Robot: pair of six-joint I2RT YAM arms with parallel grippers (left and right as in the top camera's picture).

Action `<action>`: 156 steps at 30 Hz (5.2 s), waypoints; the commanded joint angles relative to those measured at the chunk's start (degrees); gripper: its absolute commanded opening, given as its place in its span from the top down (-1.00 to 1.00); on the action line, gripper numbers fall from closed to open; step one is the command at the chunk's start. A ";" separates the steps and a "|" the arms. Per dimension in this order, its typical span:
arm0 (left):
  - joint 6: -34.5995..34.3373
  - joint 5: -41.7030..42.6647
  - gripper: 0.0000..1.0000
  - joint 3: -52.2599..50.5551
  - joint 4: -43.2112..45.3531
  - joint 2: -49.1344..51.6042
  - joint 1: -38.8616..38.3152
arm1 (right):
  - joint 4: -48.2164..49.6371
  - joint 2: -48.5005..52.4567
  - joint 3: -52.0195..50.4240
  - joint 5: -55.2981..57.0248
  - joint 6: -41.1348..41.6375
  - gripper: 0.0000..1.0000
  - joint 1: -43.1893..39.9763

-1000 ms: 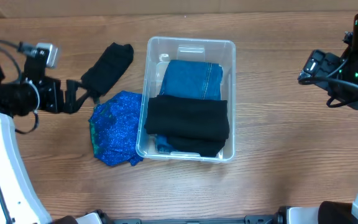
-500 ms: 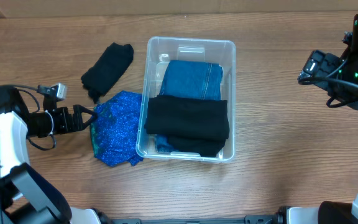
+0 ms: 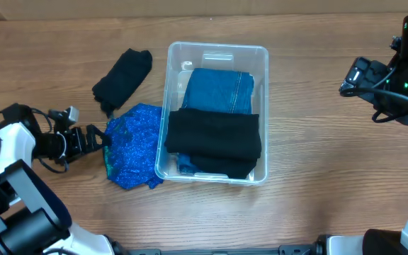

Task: Pack container
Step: 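Move the left gripper to the sparkly blue fabric and grasp it, then lift the sparkly blue fabric with the left gripper and lower it into the bin, then press and spread the blue fabric in the bin's top end with the left gripper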

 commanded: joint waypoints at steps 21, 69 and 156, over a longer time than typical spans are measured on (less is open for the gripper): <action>5.49 5.64 -0.82 -0.72 1.97 13.31 -13.97 | 0.26 -1.27 -0.04 -0.31 -0.42 -0.87 -0.31; 34.86 9.79 0.92 41.51 -0.07 -7.61 -42.73 | 0.26 -1.27 -0.04 -0.31 -0.44 -0.87 -0.31; -127.60 -59.54 0.92 50.97 0.28 6.86 -67.54 | 0.00 -1.53 -0.04 -2.91 -1.49 -0.86 -0.31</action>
